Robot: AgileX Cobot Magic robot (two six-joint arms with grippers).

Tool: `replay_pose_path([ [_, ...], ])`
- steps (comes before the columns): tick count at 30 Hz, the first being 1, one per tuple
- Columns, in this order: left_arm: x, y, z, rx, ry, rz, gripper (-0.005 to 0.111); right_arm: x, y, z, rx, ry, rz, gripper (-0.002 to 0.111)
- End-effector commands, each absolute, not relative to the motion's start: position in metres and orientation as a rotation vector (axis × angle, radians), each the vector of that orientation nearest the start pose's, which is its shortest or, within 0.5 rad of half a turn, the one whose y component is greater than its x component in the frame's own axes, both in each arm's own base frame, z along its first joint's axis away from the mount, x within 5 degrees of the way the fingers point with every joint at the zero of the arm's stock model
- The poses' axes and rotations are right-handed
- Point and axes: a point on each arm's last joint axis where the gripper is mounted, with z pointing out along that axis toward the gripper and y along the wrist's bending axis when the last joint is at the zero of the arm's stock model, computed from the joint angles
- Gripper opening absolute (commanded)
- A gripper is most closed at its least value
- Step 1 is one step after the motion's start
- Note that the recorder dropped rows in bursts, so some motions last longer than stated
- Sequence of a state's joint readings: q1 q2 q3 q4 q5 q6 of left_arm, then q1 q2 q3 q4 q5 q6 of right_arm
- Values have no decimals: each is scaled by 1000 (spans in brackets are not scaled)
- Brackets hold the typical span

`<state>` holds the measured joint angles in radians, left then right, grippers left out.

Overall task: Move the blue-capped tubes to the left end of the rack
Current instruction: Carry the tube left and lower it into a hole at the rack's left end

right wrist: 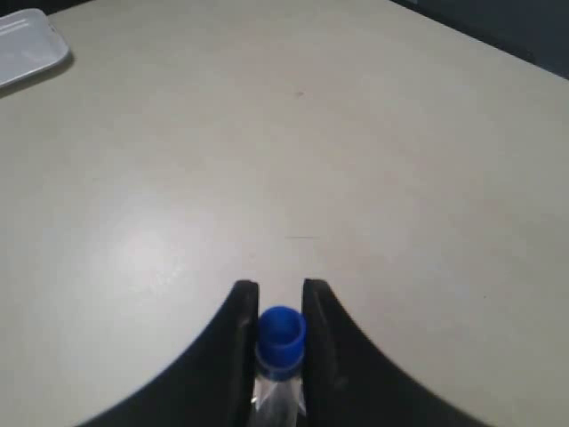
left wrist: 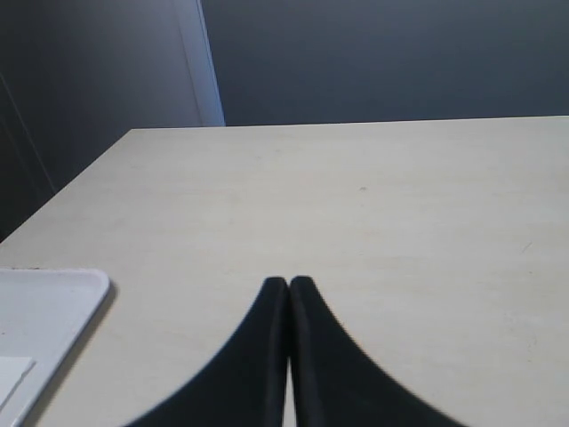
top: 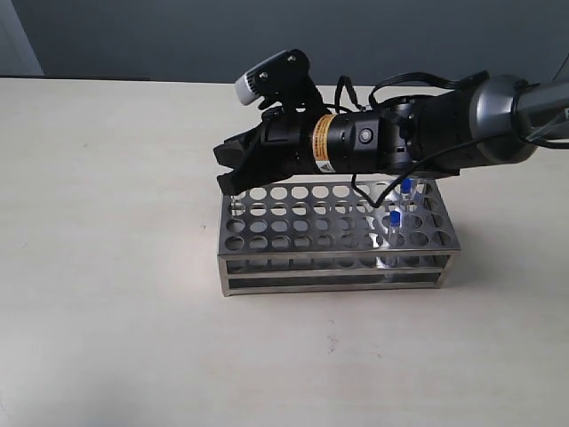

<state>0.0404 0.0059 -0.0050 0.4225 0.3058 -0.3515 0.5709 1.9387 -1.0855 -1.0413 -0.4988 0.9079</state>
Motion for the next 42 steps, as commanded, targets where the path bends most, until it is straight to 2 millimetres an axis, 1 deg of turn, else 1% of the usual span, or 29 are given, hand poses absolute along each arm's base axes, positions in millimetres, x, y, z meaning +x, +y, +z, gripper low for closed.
replay_pose_path([
  [1,54,13,189,-86,1759,172,0,322,253,172,-943,1893,742,-1],
  [14,54,13,189,-85,1759,174,0,321,253,171,-951,1892,740,-1],
  [18,54,14,189,-83,1758,176,0,320,253,171,-997,1864,724,-1],
  [22,54,14,189,-83,1758,176,0,320,253,171,-1000,1864,723,-1],
  [26,54,14,189,-83,1758,176,0,318,255,174,-1039,1813,743,-1],
  [32,54,14,189,-83,1758,176,0,318,255,174,-1042,1812,742,-1],
  [36,54,14,189,-83,1758,176,0,320,253,171,-1048,1832,703,0],
  [38,54,14,189,-83,1758,176,0,320,253,171,-1062,1827,699,13],
  [39,54,14,189,-83,1758,176,0,320,253,171,-1062,1827,699,23],
  [41,54,14,189,-83,1758,176,0,320,253,171,-1057,1831,703,32],
  [42,54,14,189,-83,1758,176,0,320,253,171,-1055,1832,704,34],
])
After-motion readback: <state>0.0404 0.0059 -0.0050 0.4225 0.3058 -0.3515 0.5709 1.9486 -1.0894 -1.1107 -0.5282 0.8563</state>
